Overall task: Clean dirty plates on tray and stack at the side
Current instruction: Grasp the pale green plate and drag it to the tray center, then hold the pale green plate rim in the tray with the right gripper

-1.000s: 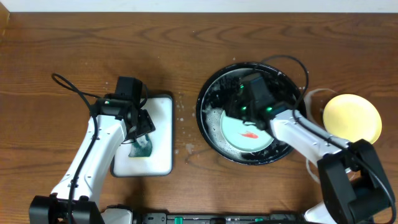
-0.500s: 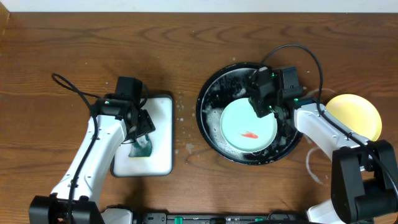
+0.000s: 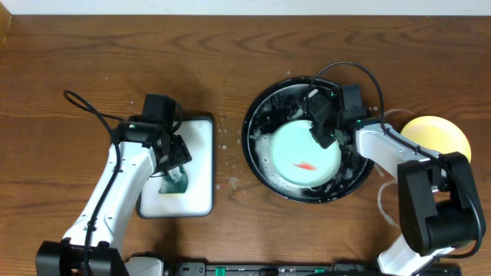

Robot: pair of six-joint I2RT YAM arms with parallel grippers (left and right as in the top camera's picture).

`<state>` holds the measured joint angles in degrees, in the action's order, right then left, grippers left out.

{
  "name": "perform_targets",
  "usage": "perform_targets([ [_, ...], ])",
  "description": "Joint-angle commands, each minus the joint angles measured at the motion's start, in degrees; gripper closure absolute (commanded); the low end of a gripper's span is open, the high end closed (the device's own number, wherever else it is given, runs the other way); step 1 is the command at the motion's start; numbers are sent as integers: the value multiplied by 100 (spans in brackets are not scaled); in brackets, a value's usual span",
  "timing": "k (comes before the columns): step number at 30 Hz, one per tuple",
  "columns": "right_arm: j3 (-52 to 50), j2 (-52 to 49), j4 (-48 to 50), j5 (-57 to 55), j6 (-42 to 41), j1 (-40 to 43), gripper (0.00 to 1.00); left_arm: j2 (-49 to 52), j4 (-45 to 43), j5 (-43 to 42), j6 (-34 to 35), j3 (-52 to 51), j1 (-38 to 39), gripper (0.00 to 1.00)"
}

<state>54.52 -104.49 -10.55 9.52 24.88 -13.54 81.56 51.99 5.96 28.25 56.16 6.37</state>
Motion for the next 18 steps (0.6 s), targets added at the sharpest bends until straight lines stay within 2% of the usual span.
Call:
perform_targets([
  [1,15,-146,-4,-433,-667,2,99,-11,-4,9,-37,-17,-31,17],
  [4,15,-105,-232,-820,-1958,83,99,-11,-2,11,-37,-17,-31,17],
  [6,15,-105,-448,-796,-2524,114,99,-11,-2,9,-37,-17,-31,17],
  [12,15,-105,-1563,-800,-3569,107,99,-11,-2,9,-37,-17,-31,17],
  [18,15,-105,-2594,-798,-3954,107,99,-11,-4,9,-37,-17,-31,17],
])
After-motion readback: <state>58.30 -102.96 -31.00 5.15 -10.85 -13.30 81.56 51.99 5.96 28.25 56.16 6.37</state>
